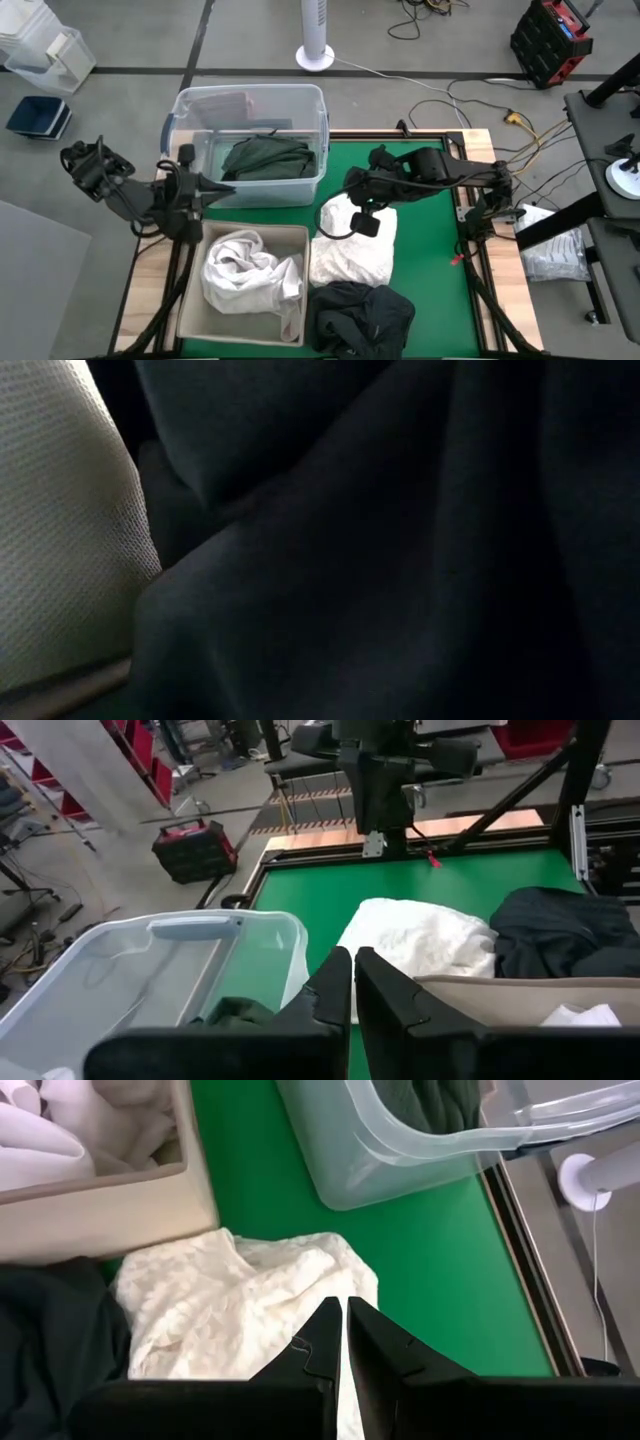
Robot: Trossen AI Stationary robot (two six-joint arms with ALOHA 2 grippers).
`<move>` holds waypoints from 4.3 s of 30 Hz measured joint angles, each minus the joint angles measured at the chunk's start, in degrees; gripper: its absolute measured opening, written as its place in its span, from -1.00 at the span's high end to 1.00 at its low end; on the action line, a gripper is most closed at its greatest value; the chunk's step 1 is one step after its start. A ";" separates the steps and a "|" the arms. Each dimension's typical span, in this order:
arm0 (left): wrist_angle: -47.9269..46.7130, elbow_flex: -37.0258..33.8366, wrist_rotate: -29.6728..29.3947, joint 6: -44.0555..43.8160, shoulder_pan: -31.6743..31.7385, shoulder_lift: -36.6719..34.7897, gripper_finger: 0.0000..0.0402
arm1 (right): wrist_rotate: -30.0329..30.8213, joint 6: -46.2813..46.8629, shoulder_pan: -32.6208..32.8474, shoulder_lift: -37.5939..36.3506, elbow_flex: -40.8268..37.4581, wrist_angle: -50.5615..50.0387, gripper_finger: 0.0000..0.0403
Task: Sort clothes
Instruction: Put the black pants into the transparent bin
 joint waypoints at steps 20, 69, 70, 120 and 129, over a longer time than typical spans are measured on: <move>0.04 -0.07 -3.12 1.95 0.00 -0.78 1.00 | 4.20 -7.53 -2.78 -8.59 -7.93 10.83 0.94; 0.06 -0.11 -5.92 1.29 0.35 -0.58 1.00 | -17.69 26.86 24.89 -26.71 -57.44 39.85 0.77; 0.07 -0.11 -5.92 1.29 0.35 -0.58 1.00 | -17.59 26.91 25.59 -25.87 -57.44 39.85 0.72; 0.02 -0.15 -5.42 1.27 0.33 -0.47 1.00 | -23.69 28.82 27.65 2.82 -59.80 43.86 -0.45; -0.94 -0.17 -5.41 1.29 0.33 0.07 1.00 | -23.91 27.72 27.65 5.30 -59.67 46.15 -0.29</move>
